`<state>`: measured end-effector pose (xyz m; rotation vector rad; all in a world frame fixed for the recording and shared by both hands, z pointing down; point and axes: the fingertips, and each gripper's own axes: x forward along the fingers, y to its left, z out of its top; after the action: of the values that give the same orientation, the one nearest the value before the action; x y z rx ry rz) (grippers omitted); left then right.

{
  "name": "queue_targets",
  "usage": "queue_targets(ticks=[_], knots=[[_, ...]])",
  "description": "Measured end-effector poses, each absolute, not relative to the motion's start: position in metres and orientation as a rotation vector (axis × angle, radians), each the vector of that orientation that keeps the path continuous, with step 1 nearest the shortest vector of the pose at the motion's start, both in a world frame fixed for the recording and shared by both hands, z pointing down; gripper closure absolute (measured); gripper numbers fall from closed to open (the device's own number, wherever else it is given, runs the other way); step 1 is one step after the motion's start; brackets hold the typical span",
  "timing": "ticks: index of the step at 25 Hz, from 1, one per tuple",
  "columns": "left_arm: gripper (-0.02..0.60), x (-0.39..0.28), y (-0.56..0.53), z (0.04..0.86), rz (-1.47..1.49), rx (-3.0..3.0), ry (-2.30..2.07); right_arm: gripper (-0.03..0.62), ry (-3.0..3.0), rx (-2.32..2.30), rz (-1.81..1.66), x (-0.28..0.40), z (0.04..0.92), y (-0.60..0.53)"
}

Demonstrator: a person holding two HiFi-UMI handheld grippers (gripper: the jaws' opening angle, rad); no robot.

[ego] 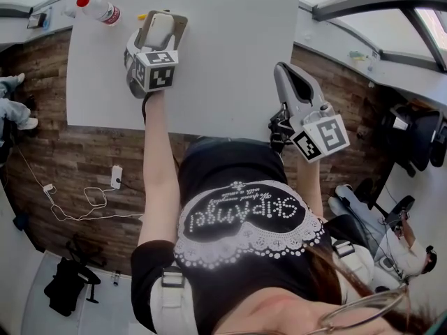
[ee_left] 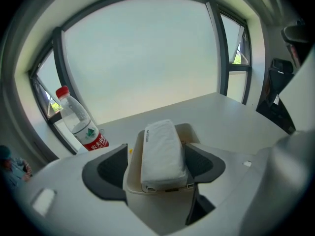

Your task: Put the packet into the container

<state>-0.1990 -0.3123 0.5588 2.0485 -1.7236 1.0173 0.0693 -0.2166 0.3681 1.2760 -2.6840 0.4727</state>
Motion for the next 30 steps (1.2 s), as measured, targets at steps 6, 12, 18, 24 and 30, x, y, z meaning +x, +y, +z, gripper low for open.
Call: queue_targets(ticks=[6, 12, 18, 24, 30], knots=[[0.238, -0.199, -0.31, 0.501, 0.831, 2.122, -1.852, 0.594, -2.7, 1.262, 0.461, 0.065, 0.365, -0.214], [0.282, -0.185, -0.294, 0.424, 0.634, 2.29, -1.925, 0.594, -2.712, 1.268, 0.447, 0.067, 0.36, -0.212], [0.327, -0.166, -0.254, 0.328, 0.358, 2.465, -1.992, 0.594, -2.707, 1.266, 0.437, 0.069, 0.36, -0.208], [0.367, -0.157, -0.213, 0.29, 0.275, 2.491, -2.05, 0.594, -2.726, 1.249, 0.424, 0.069, 0.355, -0.203], [0.388, -0.15, -0.178, 0.296, 0.325, 2.499, -2.03, 0.594, -2.735, 1.228, 0.419, 0.067, 0.355, -0.197]])
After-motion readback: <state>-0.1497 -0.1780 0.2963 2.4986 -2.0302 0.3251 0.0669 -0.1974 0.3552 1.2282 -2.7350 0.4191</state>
